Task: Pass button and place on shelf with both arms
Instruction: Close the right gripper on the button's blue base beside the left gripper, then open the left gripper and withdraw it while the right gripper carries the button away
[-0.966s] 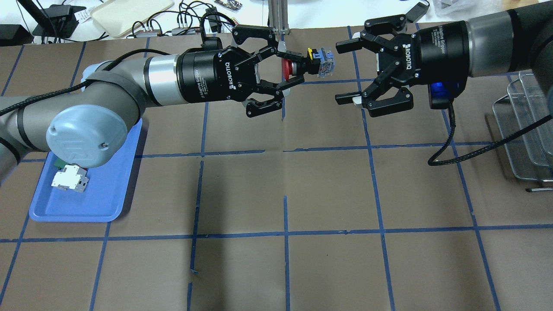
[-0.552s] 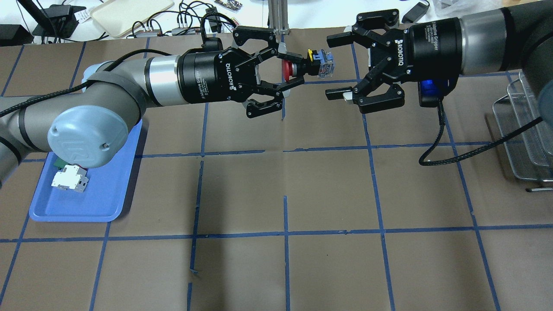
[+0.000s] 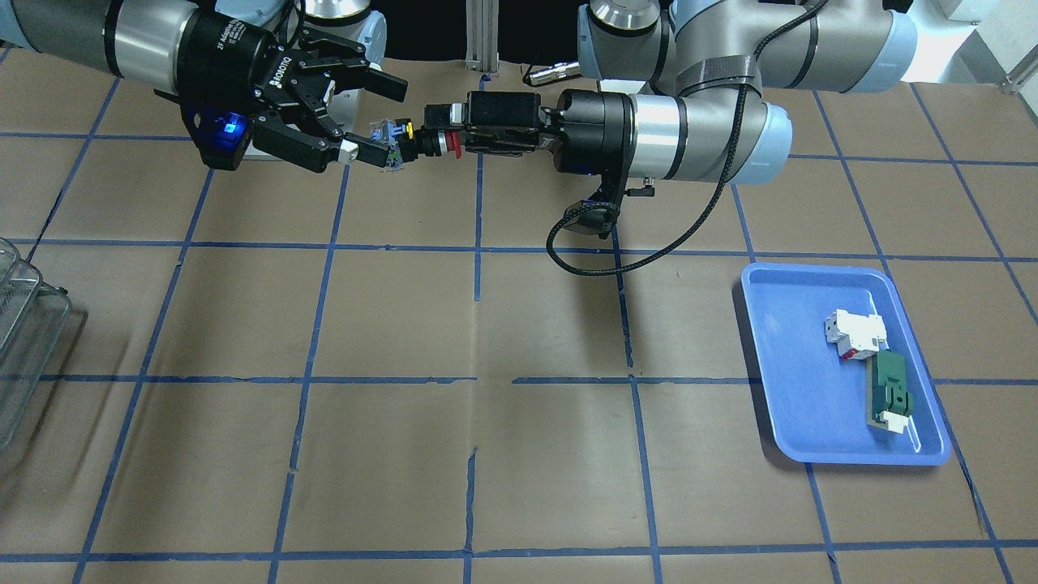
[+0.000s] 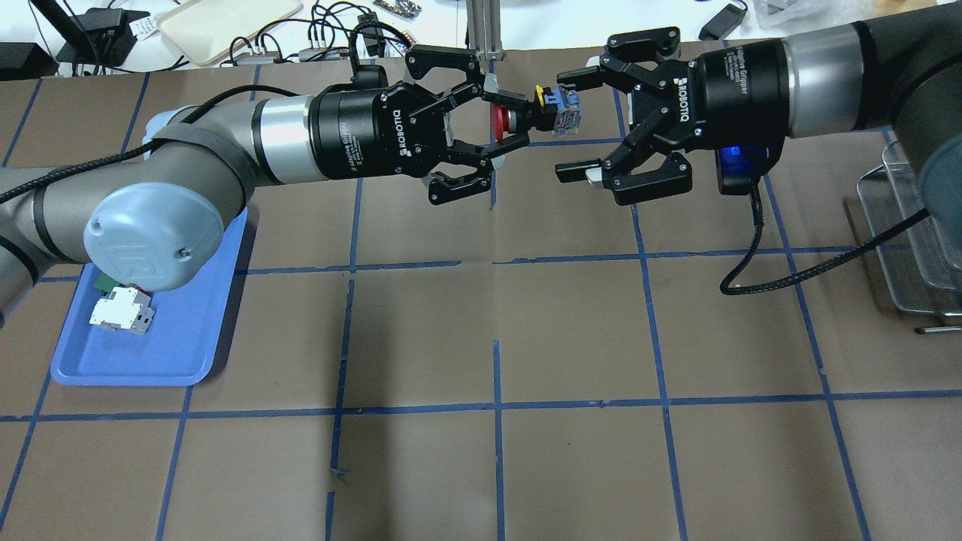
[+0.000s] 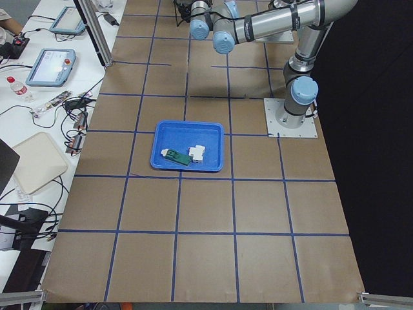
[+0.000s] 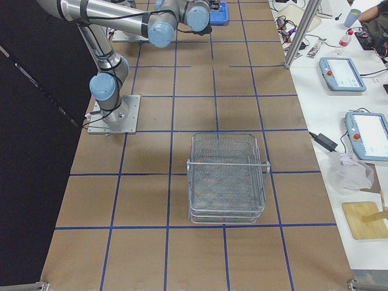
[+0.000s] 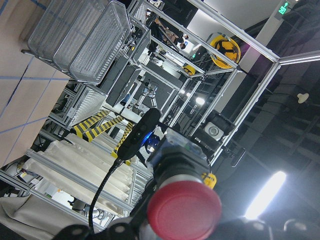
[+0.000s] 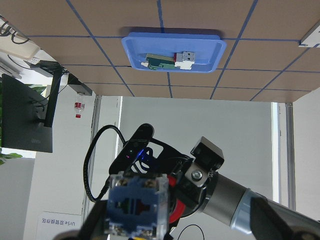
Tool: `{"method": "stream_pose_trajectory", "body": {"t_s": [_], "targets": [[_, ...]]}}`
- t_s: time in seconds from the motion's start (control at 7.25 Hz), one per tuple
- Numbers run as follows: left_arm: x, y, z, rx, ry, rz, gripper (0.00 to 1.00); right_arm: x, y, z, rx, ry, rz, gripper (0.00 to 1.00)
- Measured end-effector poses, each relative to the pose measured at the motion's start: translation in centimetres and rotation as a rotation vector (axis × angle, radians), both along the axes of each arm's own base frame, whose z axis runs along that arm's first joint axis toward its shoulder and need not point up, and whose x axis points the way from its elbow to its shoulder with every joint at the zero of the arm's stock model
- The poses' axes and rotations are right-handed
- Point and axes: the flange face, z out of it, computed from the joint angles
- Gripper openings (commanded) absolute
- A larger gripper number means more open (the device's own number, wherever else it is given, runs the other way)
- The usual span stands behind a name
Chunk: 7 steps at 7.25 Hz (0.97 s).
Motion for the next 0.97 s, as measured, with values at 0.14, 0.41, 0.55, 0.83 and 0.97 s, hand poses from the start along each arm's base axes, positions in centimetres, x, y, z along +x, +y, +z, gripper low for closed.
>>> {"method": "stream_pose_trajectory", "body": {"t_s": [0.14, 0.41, 0.55, 0.83, 0.97], "targets": [[0.00, -0.01, 0.04, 0.000, 0.000, 0.000, 0.00, 0.02, 0.02, -0.10, 0.007, 0.001, 0.000, 0.75], [0.00, 0.11, 0.14, -0.001, -0.001, 0.000, 0.00, 0.05, 0.05, -0.14, 0.018, -0.002, -0.002, 0.16], [0.01, 0.33, 0.22, -0.002, -0.001, -0.001, 0.00, 0.06, 0.03, -0.06, 0.018, -0.003, -0.004, 0.00], [0.00, 0.66, 0.45, -0.005, -0.002, -0.001, 0.00, 0.06, 0.01, 0.11, 0.006, -0.006, -0.003, 0.00], [0.01, 0.67, 0.49, -0.006, -0.002, -0.001, 0.29, 0.06, 0.00, 0.14, 0.003, -0.007, -0.003, 0.00]]}}
